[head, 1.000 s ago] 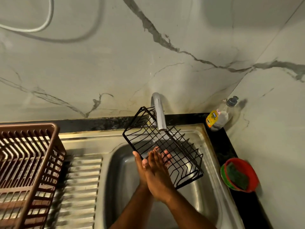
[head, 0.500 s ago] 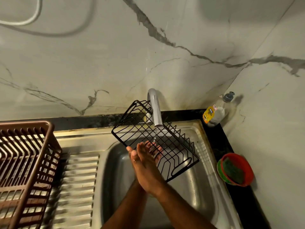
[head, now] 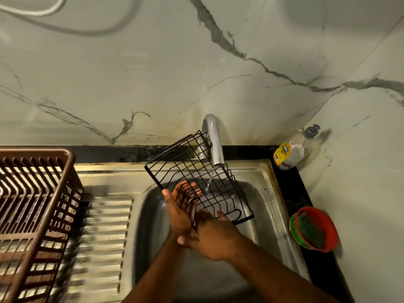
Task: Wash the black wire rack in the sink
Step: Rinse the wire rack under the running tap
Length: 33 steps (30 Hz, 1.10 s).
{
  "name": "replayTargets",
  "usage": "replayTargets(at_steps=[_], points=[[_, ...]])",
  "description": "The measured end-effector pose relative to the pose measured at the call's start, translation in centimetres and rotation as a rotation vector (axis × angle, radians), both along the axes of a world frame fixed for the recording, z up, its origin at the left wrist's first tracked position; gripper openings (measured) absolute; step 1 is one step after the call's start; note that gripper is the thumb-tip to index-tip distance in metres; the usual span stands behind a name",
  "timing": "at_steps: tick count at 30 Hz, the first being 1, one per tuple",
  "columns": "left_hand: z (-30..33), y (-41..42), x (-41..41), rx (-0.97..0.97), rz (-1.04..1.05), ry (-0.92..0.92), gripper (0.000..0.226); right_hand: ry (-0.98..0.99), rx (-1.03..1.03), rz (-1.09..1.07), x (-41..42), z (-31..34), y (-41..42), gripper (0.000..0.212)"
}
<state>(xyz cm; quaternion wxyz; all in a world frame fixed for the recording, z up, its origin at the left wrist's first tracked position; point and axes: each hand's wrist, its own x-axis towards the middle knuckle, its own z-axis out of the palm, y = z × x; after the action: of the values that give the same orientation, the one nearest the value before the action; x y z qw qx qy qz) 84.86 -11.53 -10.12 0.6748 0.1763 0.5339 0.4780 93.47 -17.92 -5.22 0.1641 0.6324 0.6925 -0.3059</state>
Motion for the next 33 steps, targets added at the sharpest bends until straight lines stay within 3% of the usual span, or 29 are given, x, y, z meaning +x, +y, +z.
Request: replayTargets(at_steps=[3, 7, 10, 12, 15, 18, 24, 28, 31, 33], points=[[0.8, 0.1, -0.8, 0.041, -0.002, -0.022, 0.056, -0.118, 0.057, 0.191, 0.8, -0.4, -0.2, 0.102], [1.0, 0.3, -1.0, 0.073, 0.032, 0.016, 0.054, -0.059, 0.168, 0.075, -2.5, -2.8, -0.3, 0.116], [0.3, 0.9, -1.8, 0.144, 0.059, 0.088, 0.06, -0.031, 0.19, 0.107, -2.7, -4.0, -0.1, 0.122], [-0.1, 1.1, -2.4, 0.203, 0.061, 0.143, 0.065, -0.014, 0.212, 0.177, -1.8, -4.7, -0.1, 0.119], [0.2, 1.3, -2.9, 0.287, 0.099, 0.204, 0.052, -0.045, 0.268, 0.268, -0.5, -4.7, 0.4, 0.102], [0.4, 1.5, -3.6, 0.371, 0.149, 0.264, 0.044, -0.075, 0.241, 0.178, 1.3, -3.7, 1.2, 0.091], [-0.1, 0.8, -4.0, 0.427, 0.169, 0.365, 0.071, -0.319, 0.196, -0.038, 0.0, -4.6, 1.2, 0.094], [-0.2, 0.0, -3.9, 0.417, 0.209, 0.397, 0.062, -0.351, 0.129, -0.197, -4.3, -6.2, 1.9, 0.097], [-0.1, -0.5, -4.3, 0.414, 0.179, 0.431, 0.092, -0.236, 0.078, -0.019, -6.5, -5.6, 1.1, 0.112], [0.1, -0.5, -4.8, 0.402, 0.137, 0.459, 0.098, -0.125, 0.076, 0.179, -6.3, -4.9, 0.4, 0.113]])
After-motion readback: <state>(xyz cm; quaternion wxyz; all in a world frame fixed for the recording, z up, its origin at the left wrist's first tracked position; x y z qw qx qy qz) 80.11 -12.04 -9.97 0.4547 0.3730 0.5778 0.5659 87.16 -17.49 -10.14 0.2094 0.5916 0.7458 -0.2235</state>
